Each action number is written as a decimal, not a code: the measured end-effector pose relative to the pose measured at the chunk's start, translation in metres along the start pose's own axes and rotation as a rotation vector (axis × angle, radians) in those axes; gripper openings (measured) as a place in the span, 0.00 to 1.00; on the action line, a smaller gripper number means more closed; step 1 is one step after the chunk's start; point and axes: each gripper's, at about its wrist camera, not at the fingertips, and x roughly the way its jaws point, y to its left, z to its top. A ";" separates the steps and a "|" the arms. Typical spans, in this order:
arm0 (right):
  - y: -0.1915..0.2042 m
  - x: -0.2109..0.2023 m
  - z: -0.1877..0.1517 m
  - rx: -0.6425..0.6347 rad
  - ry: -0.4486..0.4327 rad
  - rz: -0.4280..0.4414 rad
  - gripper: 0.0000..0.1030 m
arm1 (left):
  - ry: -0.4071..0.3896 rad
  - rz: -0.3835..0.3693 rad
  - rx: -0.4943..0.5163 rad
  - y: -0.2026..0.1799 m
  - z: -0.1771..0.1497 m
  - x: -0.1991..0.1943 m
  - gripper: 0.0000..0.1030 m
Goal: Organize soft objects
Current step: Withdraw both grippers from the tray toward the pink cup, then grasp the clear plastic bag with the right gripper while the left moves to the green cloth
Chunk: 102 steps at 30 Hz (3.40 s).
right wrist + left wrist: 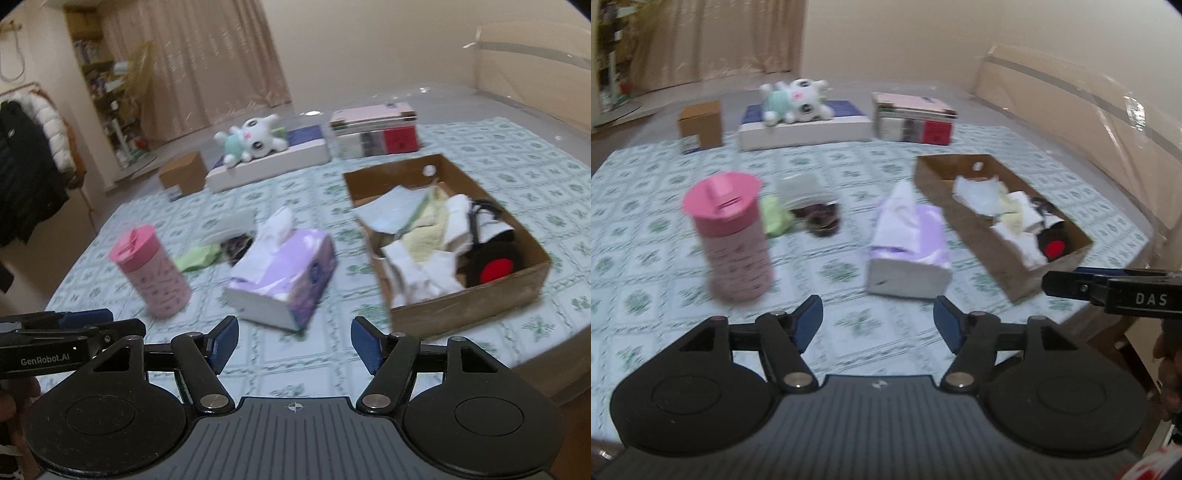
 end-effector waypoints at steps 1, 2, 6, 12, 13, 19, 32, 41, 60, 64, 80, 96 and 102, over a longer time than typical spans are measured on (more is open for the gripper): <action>0.004 0.003 0.000 -0.008 0.004 0.003 0.67 | -0.003 0.011 -0.008 0.004 -0.002 -0.002 0.65; 0.009 0.005 0.000 -0.018 0.008 0.007 0.69 | -0.005 0.023 -0.015 0.009 -0.003 -0.004 0.65; 0.026 0.016 0.000 -0.043 0.023 0.027 0.71 | -0.012 0.046 -0.049 0.027 -0.010 -0.010 0.67; 0.047 0.029 -0.001 -0.070 0.047 0.047 0.72 | -0.017 0.064 -0.075 0.044 -0.016 -0.017 0.68; 0.050 0.031 -0.001 -0.074 0.050 0.050 0.72 | -0.018 0.068 -0.078 0.046 -0.017 -0.018 0.68; 0.064 0.038 -0.001 -0.098 0.064 0.068 0.73 | -0.019 0.079 -0.099 0.057 -0.020 -0.020 0.68; 0.070 0.051 0.005 -0.105 0.078 0.066 0.73 | -0.038 0.082 -0.119 0.076 -0.014 -0.021 0.68; 0.067 0.073 0.014 -0.099 0.095 0.080 0.73 | -0.046 0.104 -0.106 0.103 0.005 -0.018 0.68; 0.053 0.146 0.082 -0.182 0.119 0.090 0.73 | -0.038 0.087 -0.081 0.192 0.087 0.018 0.68; 0.057 0.171 0.105 -0.220 0.143 0.105 0.73 | -0.034 0.073 -0.080 0.214 0.112 0.032 0.68; 0.064 0.303 0.191 -0.161 0.333 0.172 0.74 | 0.125 -0.042 -0.033 0.284 0.176 0.141 0.68; 0.069 0.439 0.190 -0.040 0.510 0.163 0.90 | 0.282 -0.146 0.027 0.300 0.169 0.250 0.68; 0.092 0.461 0.180 -0.158 0.531 0.127 0.90 | 0.307 -0.161 0.035 0.301 0.162 0.267 0.68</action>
